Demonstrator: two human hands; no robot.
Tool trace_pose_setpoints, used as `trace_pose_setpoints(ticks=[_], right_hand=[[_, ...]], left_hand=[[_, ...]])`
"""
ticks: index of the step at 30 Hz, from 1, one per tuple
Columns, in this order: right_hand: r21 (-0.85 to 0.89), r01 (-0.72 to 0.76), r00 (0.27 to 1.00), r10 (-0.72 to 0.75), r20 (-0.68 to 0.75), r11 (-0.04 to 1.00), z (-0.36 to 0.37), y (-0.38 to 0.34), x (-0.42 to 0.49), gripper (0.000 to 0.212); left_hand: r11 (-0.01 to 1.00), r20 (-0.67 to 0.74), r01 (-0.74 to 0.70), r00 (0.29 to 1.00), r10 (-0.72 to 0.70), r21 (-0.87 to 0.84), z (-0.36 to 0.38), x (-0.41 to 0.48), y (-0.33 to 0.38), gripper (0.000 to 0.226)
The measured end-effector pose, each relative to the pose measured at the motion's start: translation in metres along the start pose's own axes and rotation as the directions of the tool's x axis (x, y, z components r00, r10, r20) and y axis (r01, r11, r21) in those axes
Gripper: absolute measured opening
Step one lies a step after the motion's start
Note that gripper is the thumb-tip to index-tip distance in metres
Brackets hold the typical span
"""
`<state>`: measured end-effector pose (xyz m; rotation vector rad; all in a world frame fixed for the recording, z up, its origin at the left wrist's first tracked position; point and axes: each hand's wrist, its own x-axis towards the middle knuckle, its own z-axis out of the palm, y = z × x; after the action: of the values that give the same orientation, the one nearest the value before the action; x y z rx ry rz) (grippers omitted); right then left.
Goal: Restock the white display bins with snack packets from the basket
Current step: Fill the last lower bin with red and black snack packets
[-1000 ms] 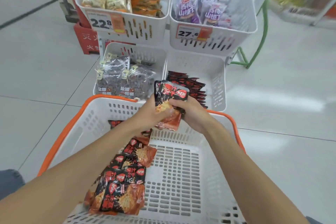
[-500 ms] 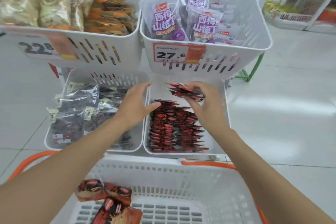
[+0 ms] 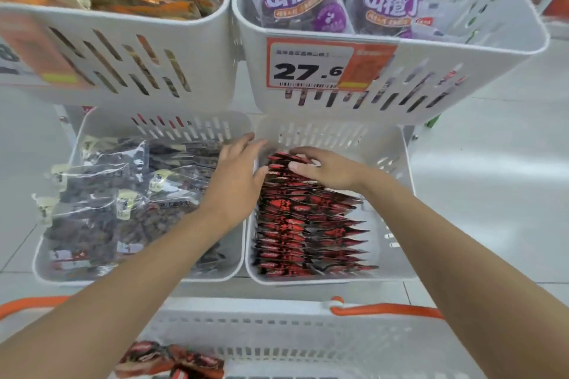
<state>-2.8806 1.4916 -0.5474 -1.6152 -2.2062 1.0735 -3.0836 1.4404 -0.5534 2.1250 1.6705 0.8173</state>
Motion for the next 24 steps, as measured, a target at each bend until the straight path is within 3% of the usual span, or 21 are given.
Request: trace_pose_setpoints(ticks=[4,8,14,19,22,24], right_hand=[[0.117,-0.034,0.999,0.029,0.038,0.993,-0.005,-0.003,0.006,0.045],[0.059,0.005,0.999,-0.007,0.032,0.998,0.002,0.001,0.003,0.061],[-0.041,0.138,0.932,-0.144,-0.332,0.99,0.014,-0.03,-0.044,0.067],[0.058,0.286,0.825,-0.215,-0.523,0.956,0.068,-0.098,-0.131,0.037],[0.128,0.286,0.888,-0.213,-0.407,0.95,0.13,-0.116,-0.176,0.02],[0.132,0.182,0.971,-0.157,-0.178,0.974,0.172,-0.114,-0.193,0.021]], left_hand=[[1.0,-0.011,-0.004,1.0,0.004,-0.023,0.0,-0.001,0.0,0.05],[0.999,0.009,-0.006,1.0,0.007,-0.045,-0.002,-0.001,-0.002,0.051],[0.985,0.027,0.023,0.999,-0.018,-0.171,-0.023,-0.023,0.014,0.052],[0.972,-0.055,0.086,0.993,-0.1,-0.221,-0.065,-0.107,0.025,0.034],[0.976,-0.049,0.117,0.991,-0.128,-0.184,-0.085,-0.182,0.007,0.018],[0.967,0.005,0.207,0.978,-0.209,-0.15,-0.093,-0.225,-0.016,0.014]])
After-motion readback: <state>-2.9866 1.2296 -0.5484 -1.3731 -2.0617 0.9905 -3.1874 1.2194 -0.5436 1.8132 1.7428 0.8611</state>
